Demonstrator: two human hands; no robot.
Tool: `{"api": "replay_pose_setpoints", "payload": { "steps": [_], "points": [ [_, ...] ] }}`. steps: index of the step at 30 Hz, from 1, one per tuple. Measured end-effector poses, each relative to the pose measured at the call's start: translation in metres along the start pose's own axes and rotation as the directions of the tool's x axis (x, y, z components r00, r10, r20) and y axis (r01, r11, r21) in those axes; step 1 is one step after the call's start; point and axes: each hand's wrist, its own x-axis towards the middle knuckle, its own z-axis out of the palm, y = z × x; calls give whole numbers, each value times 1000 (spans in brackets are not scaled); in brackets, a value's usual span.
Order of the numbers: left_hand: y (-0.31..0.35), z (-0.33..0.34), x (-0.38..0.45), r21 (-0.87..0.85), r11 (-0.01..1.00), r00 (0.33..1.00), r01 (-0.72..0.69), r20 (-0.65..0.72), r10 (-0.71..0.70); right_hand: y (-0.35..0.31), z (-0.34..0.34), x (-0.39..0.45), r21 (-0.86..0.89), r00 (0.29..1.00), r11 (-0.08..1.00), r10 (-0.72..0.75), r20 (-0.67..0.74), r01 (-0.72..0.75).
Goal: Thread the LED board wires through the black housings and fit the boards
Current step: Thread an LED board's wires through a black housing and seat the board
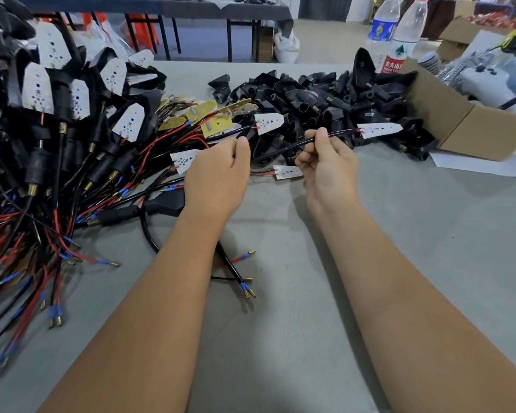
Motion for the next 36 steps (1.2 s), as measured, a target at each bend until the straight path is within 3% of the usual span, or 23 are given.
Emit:
{"api": "replay_pose_setpoints", "payload": {
  "steps": [4,7,11,13,15,18,20,28,32,36],
  "points": [
    [2,1,-1,63,998,1000,-10,20,9,-2,0,2,-21,987,997,-75,-140,73],
    [7,4,-5,92,992,994,-85,82,78,-6,-6,2,-199,948,965,-218,-233,173],
    [15,3,-6,-57,986,981,-160,98,165,-9,-7,4,-323,951,921,-274,-142,217],
    [17,6,-7,-24,975,967,-222,123,224,-3,-6,8,-565,963,798,-267,-22,209],
    [15,9,-8,31,971,959,-237,165,229,4,-7,11,-779,983,615,-182,4,117],
    [10,15,-9,51,981,953,-186,251,168,8,-9,12,-908,995,419,-96,-21,22],
    [9,17,-9,91,980,947,-177,286,144,9,-9,13,-921,995,387,-95,-6,31],
    [11,20,-8,91,985,947,-144,301,110,5,-8,4,-623,980,777,-181,-86,89],
    [11,19,-9,64,987,944,-145,307,118,3,-9,0,-551,980,820,-197,-16,156],
    [10,15,-8,11,997,959,-75,276,69,1,-2,-3,-471,994,876,-73,84,104]
  ]
}}
